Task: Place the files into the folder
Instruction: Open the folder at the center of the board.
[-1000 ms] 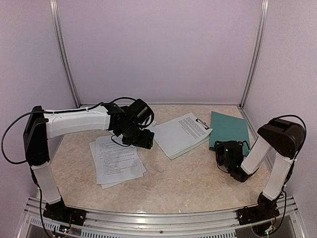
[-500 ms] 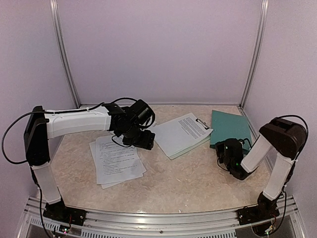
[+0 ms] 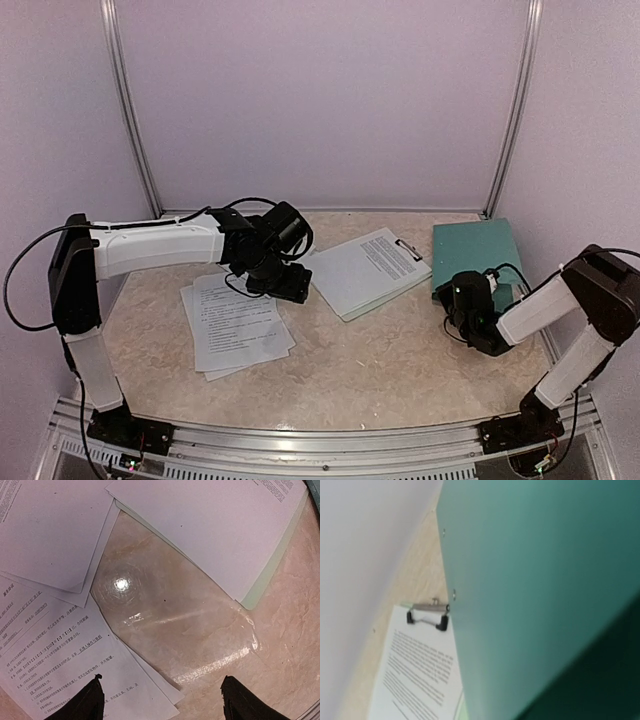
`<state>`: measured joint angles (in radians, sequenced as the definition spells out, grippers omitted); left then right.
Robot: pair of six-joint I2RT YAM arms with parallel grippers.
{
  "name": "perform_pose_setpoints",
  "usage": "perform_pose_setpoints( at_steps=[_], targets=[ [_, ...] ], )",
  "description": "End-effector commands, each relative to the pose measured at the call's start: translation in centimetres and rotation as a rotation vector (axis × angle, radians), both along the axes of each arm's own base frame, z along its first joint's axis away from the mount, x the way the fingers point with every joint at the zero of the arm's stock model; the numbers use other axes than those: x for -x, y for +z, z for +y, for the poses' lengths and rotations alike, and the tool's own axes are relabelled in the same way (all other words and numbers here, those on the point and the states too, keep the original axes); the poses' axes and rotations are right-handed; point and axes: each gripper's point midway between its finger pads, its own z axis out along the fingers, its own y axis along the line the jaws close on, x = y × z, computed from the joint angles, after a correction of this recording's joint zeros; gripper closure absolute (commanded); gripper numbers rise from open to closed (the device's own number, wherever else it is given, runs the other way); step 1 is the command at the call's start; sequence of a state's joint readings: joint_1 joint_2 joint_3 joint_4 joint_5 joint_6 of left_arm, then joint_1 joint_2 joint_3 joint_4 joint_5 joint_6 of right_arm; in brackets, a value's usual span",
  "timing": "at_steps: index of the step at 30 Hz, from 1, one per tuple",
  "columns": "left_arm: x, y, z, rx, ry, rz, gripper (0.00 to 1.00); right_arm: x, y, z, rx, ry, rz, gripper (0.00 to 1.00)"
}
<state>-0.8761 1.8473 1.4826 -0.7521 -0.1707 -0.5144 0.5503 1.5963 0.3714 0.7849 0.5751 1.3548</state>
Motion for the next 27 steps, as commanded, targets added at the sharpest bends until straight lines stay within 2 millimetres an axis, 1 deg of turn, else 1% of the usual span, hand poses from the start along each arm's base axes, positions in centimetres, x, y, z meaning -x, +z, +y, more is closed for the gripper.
perform_pose_setpoints(
  at_steps=[1,3,5,8,12,14,17,21,22,27],
  targets=[
    [-0.4,0.2,0.1,-0.039,0.004,-0.011,0.22,1.1,0.3,0.4,0.220,0.044,0.071,1.00],
    [-0.5,0.4,0.2,-0.042,0.002,-0.016,0.22,1.5,1.4,1.0,0.305,0.078,0.069,1.00],
    [-0.6,0.6,0.2,-0.032,0.003,-0.007,0.22,1.7,3.0,1.9,0.388,0.108,0.058,1.00],
    [-0.8,0.8,0.3,0.002,0.009,0.022,0.22,2.4,4.4,2.9,0.517,0.150,0.075,1.00],
    [-1.5,1.6,1.0,0.033,0.027,0.026,0.22,3.2,5.2,4.5,0.660,0.215,0.123,1.00],
    [-1.9,2.2,1.4,0.053,0.039,0.026,0.22,4.1,5.3,5.4,0.743,0.252,0.155,1.00],
    [-2.5,3.0,2.4,0.071,0.061,0.023,0.22,5.3,5.7,6.1,0.847,0.272,0.185,1.00],
    [-3.4,3.8,3.6,0.092,0.085,0.022,0.22,6.5,4.8,7.7,0.986,0.344,0.247,1.00],
    [-3.6,3.9,3.8,0.098,0.089,0.023,0.22,6.8,4.1,8.2,1.027,0.364,0.274,1.00],
    [-4.4,5.4,5.2,0.140,0.116,0.025,0.21,8.9,1.7,11.6,1.249,0.453,0.348,1.00]
  ],
)
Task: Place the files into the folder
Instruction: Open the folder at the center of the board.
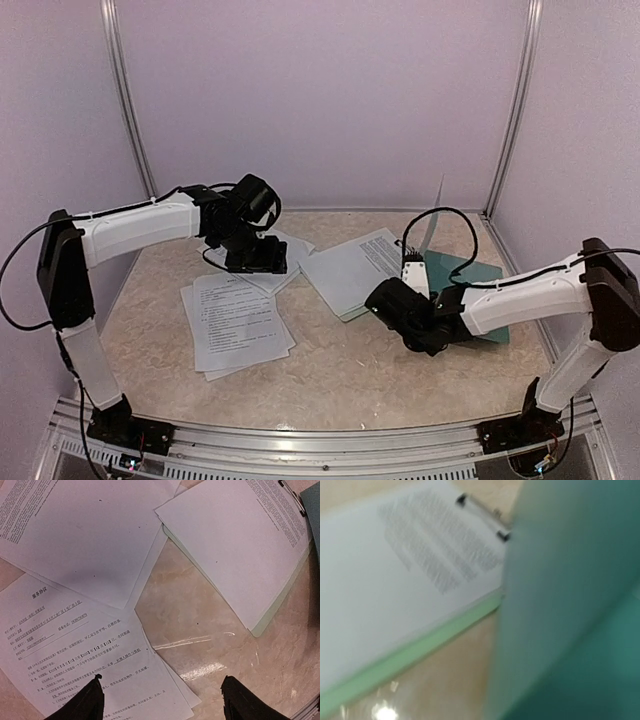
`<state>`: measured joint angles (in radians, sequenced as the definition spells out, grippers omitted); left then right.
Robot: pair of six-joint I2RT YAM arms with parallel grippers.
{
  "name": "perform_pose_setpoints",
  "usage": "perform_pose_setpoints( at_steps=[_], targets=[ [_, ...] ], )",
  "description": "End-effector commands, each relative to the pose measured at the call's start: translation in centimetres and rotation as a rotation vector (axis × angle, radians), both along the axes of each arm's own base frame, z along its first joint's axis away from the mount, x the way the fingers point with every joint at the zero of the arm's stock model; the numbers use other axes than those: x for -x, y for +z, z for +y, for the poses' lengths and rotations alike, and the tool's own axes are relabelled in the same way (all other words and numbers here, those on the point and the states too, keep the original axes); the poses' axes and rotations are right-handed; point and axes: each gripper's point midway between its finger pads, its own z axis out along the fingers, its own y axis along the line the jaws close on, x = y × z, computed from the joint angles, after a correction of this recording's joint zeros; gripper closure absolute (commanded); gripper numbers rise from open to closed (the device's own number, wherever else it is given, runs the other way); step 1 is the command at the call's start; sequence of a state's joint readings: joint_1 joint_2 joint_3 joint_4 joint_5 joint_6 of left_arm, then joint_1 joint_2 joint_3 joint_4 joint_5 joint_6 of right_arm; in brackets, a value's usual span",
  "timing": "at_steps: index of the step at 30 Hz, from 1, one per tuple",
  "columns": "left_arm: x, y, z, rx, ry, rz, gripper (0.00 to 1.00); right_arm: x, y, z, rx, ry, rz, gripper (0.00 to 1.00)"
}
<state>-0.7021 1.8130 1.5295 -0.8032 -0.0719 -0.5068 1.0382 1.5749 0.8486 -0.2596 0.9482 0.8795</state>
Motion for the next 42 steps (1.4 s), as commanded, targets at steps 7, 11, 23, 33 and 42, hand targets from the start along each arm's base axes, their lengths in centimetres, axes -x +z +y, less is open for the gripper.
perform_pose_setpoints(
  at_steps=[7,11,23,33,42],
  targets=[
    [-1.2,4.6,3.1,0.107,0.040,-0.016,0.21,6.0,-5.7,5.2,0.577,0.192,0.110,1.00],
    [-1.6,5.2,4.6,0.106,0.068,-0.029,0.21,7.6,-7.0,7.9,0.715,0.281,0.102,1.00],
    [-1.8,6.0,6.3,0.121,0.094,-0.035,0.21,11.2,-8.0,12.5,0.917,0.516,0.049,1.00],
    [-1.4,5.8,6.9,0.097,0.103,-0.025,0.21,12.4,-10.2,15.6,0.918,0.704,0.099,0.99],
    [-1.2,6.4,7.3,0.087,0.095,-0.041,0.20,13.2,-10.1,17.2,0.807,0.731,0.114,0.20]
  ],
)
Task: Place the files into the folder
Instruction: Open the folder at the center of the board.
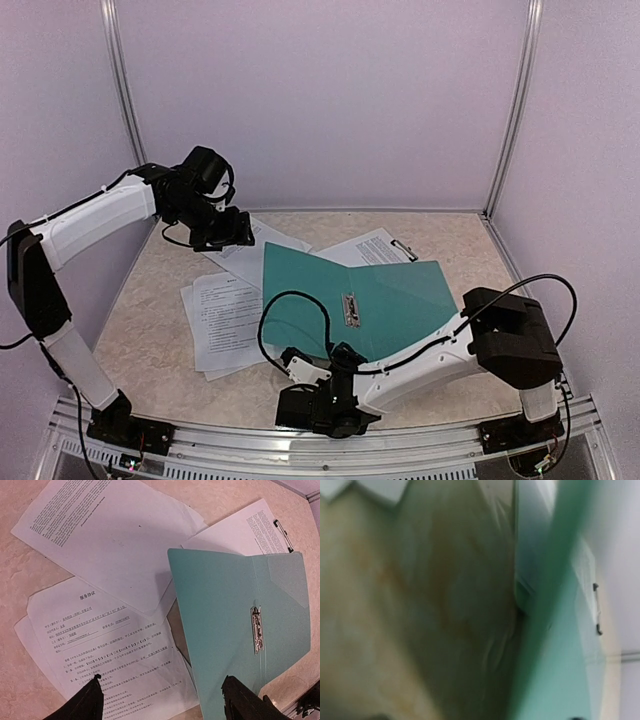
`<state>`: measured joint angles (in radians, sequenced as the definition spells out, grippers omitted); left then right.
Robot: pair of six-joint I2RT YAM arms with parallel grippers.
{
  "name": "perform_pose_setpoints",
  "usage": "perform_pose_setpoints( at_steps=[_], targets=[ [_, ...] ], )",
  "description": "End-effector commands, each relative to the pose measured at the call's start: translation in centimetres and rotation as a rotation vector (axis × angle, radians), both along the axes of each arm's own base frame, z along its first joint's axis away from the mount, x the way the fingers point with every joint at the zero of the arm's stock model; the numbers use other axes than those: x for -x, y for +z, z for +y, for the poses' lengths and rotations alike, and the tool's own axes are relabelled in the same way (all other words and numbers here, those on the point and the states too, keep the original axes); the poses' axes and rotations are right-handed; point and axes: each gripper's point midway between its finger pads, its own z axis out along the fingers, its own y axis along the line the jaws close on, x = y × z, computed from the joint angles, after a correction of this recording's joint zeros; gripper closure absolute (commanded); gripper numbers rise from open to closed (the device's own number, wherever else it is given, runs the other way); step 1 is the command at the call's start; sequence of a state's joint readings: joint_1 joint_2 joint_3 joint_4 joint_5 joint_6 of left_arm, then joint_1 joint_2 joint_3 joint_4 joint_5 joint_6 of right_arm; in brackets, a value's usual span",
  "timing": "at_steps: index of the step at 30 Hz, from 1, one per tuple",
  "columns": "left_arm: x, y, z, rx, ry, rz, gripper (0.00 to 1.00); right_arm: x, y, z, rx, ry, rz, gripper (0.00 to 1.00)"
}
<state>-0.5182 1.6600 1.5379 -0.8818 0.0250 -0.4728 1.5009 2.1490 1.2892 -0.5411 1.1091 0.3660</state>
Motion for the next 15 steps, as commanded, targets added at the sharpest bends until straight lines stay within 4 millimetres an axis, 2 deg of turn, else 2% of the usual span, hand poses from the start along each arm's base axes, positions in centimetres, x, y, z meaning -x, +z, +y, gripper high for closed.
perform_pose_setpoints(
  at_steps=[1,7,15],
  targets=[
    [0.5,0.8,0.6,-0.013,-0.013,-0.011,0.20,2.2,-2.3,1.3,-0.068,0.054,0.155,0.17],
    [0.5,1.6,-0.2,0.037,-0.030,-0.020,0.18,3.7,-1.7,2.5,-0.105,0.113,0.192,0.17],
    [0.6,2.0,-1.0,0.071,-0.050,-0.003,0.17,7.0,0.6,3.8,-0.185,0.169,0.218,0.08]
  ],
)
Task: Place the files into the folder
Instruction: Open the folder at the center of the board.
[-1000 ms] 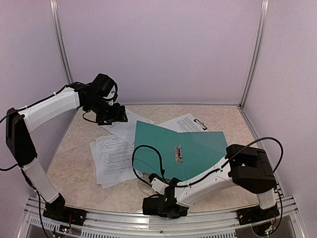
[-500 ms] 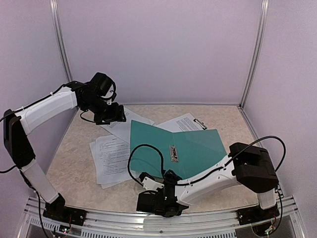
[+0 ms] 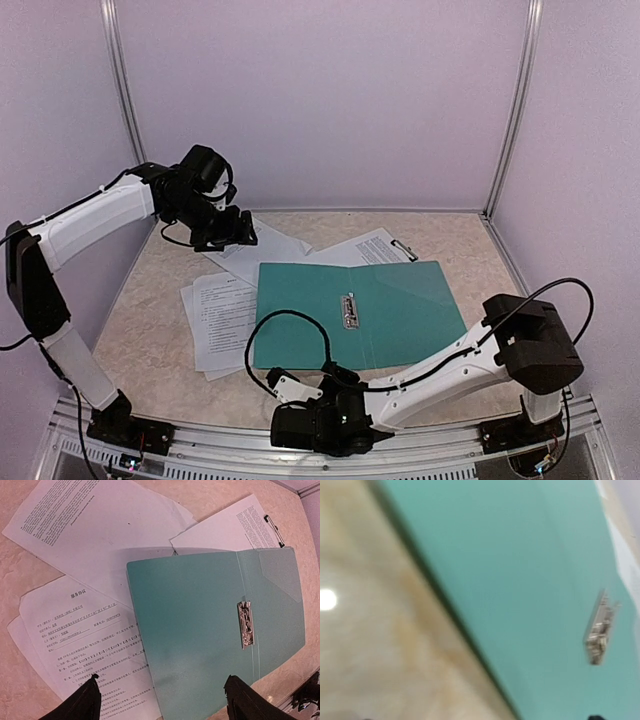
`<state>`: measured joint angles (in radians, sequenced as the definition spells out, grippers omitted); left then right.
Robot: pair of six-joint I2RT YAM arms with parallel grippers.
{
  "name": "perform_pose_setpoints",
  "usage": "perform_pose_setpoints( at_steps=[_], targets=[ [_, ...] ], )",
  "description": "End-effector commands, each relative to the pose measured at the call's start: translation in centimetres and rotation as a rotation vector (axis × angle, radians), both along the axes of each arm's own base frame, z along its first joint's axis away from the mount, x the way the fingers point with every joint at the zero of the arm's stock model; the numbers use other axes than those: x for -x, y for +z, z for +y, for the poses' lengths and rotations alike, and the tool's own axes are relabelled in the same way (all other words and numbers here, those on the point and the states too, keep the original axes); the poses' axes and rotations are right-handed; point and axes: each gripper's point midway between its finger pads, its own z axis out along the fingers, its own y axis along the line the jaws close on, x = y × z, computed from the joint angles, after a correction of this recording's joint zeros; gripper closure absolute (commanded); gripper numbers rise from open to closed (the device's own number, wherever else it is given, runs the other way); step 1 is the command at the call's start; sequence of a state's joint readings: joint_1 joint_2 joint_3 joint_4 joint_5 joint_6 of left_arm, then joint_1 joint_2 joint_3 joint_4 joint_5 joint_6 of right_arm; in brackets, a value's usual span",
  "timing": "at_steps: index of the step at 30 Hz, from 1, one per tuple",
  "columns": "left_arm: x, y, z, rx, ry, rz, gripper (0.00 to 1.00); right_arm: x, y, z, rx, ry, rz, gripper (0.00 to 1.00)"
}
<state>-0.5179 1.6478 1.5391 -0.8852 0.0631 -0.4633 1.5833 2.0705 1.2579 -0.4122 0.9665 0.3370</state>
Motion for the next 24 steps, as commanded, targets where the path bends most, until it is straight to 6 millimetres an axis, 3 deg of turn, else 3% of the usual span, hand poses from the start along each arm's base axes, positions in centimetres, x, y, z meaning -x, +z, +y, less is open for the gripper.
perform_pose_setpoints(
  at_steps=[1,6,11,15,24],
  targets=[
    [0.2,1.4,-0.8,0.053,-0.022,0.002,0.16,2.8,0.3,0.2,-0.037,0.032,0.086,0.08],
    [1.0,0.9,-1.1,0.092,-0.009,0.018,0.10,2.0,3.7,-1.3,-0.140,-0.065,0.065,0.07],
    [1.9,0.5,-0.1,0.098,0.031,0.010,0.07,0.1,7.6,-2.6,-0.276,-0.123,0.082,0.08],
    [2.5,-0.2,0.9,0.100,0.076,0.022,0.08,-3.3,10.0,-4.4,-0.406,-0.205,0.116,0.09],
    [3.3,-4.0,3.7,0.179,0.187,0.074,0.08,-12.7,11.4,-7.3,-0.675,-0.310,0.236,0.10]
  ],
)
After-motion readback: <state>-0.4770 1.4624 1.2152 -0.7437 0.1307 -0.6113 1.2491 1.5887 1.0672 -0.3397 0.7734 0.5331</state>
